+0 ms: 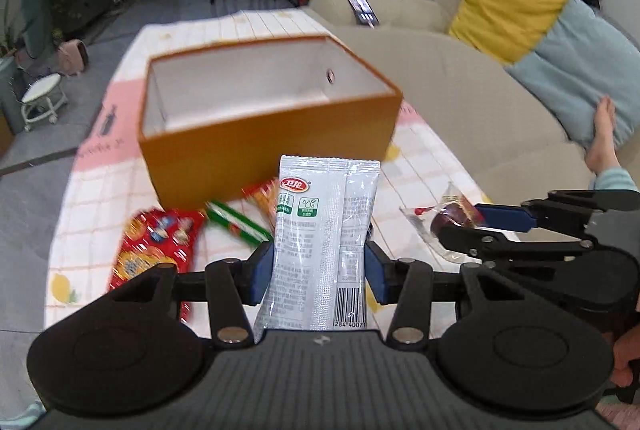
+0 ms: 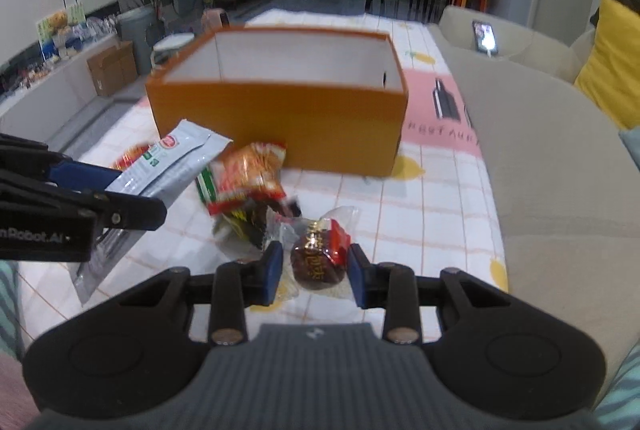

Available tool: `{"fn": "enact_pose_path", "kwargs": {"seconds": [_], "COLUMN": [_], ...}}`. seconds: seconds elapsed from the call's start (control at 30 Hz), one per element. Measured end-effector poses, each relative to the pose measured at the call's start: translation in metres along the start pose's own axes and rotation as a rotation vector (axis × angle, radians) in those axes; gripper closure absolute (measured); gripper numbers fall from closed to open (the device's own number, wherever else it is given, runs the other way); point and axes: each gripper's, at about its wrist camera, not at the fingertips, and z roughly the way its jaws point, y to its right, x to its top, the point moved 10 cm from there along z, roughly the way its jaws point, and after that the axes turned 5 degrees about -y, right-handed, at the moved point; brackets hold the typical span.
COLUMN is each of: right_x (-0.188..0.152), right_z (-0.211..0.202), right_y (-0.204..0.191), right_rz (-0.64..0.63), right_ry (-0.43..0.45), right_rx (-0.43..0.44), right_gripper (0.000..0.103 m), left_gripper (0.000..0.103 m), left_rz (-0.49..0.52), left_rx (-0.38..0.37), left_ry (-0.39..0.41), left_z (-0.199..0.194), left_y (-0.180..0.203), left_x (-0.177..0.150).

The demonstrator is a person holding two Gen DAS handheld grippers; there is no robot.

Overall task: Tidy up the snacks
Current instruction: 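Carry both packs over the orange box and lower them inside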

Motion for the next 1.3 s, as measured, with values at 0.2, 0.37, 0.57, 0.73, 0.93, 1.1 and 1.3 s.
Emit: {"fn": "enact_pose_path", "kwargs": {"seconds": [0.2,0.37,0.57,0.73,0.93,1.1,1.3], "right_x": [0.042,0.083,0.135,0.172,0.205,0.219,0.218], "right_z": [-0.022,-0.026,-0.024,-0.009,0.024,0.064,0.125], "right_y": [-0.004,-0.001,0.002,0.008,0.016,0.022,0.024], "right_rz": [-0.042,-0.066,-0.104,-0.126,-0.141,-0.160,-0.228], "right_ry": [0.097,0.155,0.225,0.250,0.232,0.168,0.047], "right_rx": [0.004,0.018,0.014,-0.002,-0.017,-0.039,-0.058], "right_gripper": [0.071,0.071,0.071,0.071,0.071,0.071,0.071], "left_gripper": [0.049,0.049,0.049,0.049,0.049,0.049,0.049], "left_rz": [-0.063,-0.090,-0.107,-0.131,-0.191,-0.232,-0.260], "left_rx": [0.006,0.010,0.004,0.021,0.039,0.031,0.062], "left_ry": [0.058,0.085,0.137,0.165,0.133,0.067,-0.052], "left_z": [-0.018,-0.020,-0.022,-0.013,0.017,0.053,0.103], "left_y": [-0.017,-0.029,-0.036,-0.049,-0.069,-0.083,-0.099], "left_x": [0.035,0.067,0.112,0.148,0.174,0.180,0.174]}}
